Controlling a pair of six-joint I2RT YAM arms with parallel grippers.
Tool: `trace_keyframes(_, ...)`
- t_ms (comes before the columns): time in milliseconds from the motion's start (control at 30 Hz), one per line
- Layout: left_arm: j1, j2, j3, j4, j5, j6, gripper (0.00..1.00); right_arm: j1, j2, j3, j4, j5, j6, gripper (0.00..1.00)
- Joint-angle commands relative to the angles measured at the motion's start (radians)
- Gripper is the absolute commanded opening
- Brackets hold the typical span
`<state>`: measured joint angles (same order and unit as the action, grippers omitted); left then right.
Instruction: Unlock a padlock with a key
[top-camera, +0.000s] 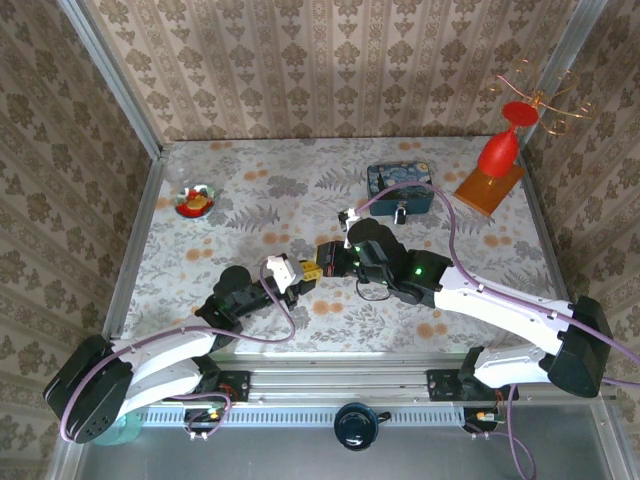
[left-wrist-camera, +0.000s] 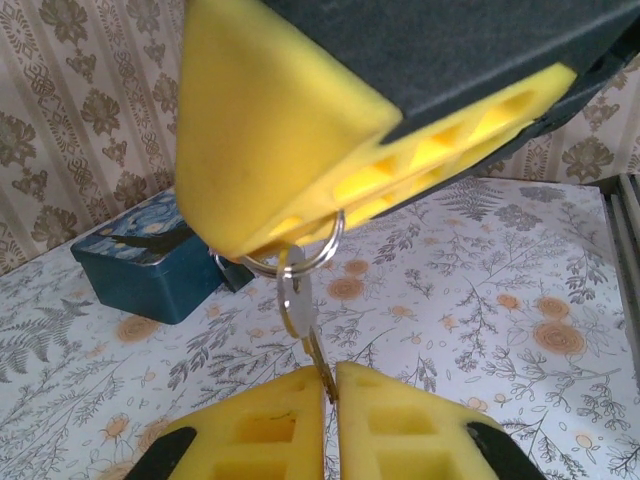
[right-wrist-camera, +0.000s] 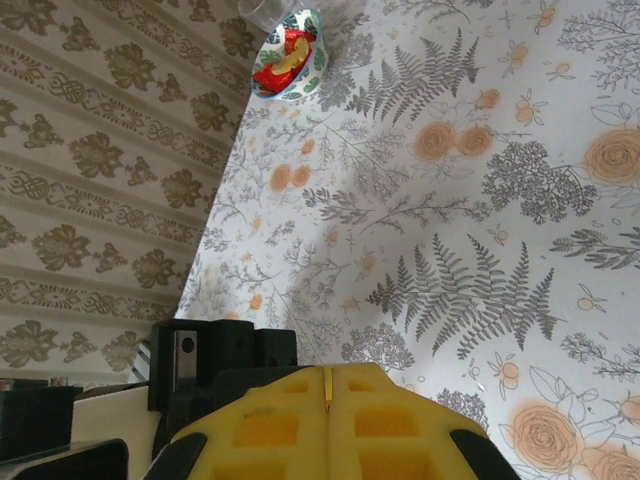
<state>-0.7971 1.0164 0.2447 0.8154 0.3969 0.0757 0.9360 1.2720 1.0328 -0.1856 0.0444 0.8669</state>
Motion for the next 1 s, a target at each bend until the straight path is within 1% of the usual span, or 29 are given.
trace_keyframes(0,0.007,-0.012,0.023,0.025,0.012,0.005,0.1,0.005,-0.002,0.002,0.016,-0.005,0.003,0.0)
trace_keyframes(100,0.009,-0.011,0.024,0.025,0.007,0.003,0.09,0.005,0.003,0.007,0.008,-0.004,-0.002,0.0)
trace_keyframes(133,0.011,-0.012,0.023,0.027,0.005,0.002,0.11,0.004,0.003,0.007,0.006,-0.002,-0.004,0.0)
trace_keyframes(167,0.011,-0.012,0.024,0.027,0.001,0.0,0.19,0.004,0.002,0.006,0.005,0.001,-0.006,0.0)
trace_keyframes(200,0.012,-0.011,0.024,0.028,-0.001,-0.002,0.25,0.004,0.001,0.007,0.003,0.002,-0.006,0.0)
trace_keyframes(233,0.013,-0.01,0.024,0.029,0.002,-0.002,0.26,0.004,0.0,0.007,0.002,0.003,-0.007,0.0)
trace_keyframes(333,0.016,-0.006,0.026,0.03,0.009,-0.002,0.27,0.004,0.001,0.003,0.006,0.003,-0.006,0.0)
trace_keyframes(433,0.019,-0.004,0.03,0.03,0.018,-0.001,0.22,0.004,0.004,0.001,0.008,0.003,-0.006,0.0)
trace_keyframes(567,0.021,-0.005,0.031,0.027,0.021,0.004,0.1,0.004,0.005,-0.003,0.01,0.006,-0.005,0.0)
trace_keyframes(800,0.024,-0.005,0.031,0.029,0.014,0.004,0.09,0.005,0.01,-0.014,0.021,0.002,0.005,0.0)
trace_keyframes(933,0.025,-0.006,0.037,0.013,-0.009,0.01,0.0,0.004,0.003,-0.016,0.018,0.006,0.004,0.0)
trace_keyframes(967,0.025,-0.004,0.041,0.0,-0.027,0.014,0.0,0.004,-0.001,-0.017,0.014,0.012,0.002,0.0)
